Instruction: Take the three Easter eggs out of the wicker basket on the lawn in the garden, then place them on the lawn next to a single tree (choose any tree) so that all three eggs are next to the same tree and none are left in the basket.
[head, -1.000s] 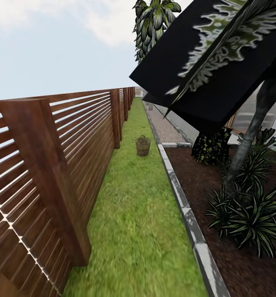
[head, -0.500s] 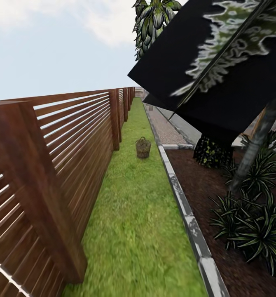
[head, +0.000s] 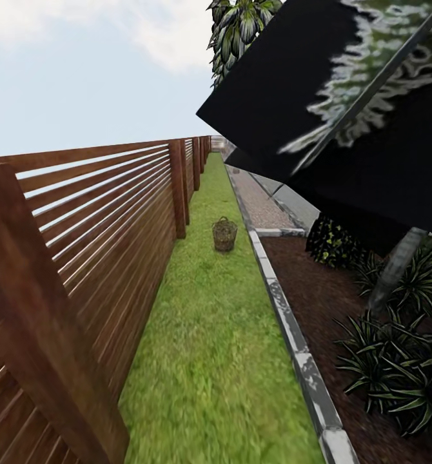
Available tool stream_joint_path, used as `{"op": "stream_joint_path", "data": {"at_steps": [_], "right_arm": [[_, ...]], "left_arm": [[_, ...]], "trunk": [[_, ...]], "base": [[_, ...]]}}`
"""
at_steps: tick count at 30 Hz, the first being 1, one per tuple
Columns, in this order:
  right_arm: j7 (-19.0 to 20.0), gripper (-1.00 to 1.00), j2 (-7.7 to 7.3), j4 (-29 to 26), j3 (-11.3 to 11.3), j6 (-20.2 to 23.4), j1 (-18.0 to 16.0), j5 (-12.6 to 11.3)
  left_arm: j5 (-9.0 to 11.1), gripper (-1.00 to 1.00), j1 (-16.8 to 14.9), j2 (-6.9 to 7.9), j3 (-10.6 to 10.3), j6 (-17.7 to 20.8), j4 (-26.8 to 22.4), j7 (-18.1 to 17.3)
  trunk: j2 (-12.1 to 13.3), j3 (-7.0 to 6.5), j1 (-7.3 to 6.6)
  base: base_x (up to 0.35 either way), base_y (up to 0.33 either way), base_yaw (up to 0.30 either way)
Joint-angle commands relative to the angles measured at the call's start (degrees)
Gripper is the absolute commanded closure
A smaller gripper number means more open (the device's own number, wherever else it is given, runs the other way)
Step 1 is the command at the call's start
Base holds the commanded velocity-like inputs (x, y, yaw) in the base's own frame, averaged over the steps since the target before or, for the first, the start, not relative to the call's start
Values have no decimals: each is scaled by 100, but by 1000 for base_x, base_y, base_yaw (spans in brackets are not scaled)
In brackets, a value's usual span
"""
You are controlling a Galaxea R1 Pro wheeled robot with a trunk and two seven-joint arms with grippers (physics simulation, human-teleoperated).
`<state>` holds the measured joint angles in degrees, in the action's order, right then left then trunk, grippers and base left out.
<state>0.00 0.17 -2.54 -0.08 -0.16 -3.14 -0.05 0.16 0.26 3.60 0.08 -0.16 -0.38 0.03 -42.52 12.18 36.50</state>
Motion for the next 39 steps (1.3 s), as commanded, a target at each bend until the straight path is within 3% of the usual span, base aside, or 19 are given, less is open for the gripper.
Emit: {"op": "stream_joint_path", "data": {"at_steps": [1,22,39], "right_arm": [[0,-100,1,-1,-1,-2,-2,-2],[0,-100,0,-1,-1,-2,-2,-2],[0,-100,0,8,-1,-2,-37,-12]], "left_arm": [[2,-100,0,0,0,-2,-5,-1],[2,-100,0,2,0,-2,-6,2],[3,-100,0,9,0,-2,-6,1]], "trunk": [[-5,6,4],[-5,6,4],[-5,6,4]], "base": [[323,0,0],[323,0,0],[-14,0,0]]}}
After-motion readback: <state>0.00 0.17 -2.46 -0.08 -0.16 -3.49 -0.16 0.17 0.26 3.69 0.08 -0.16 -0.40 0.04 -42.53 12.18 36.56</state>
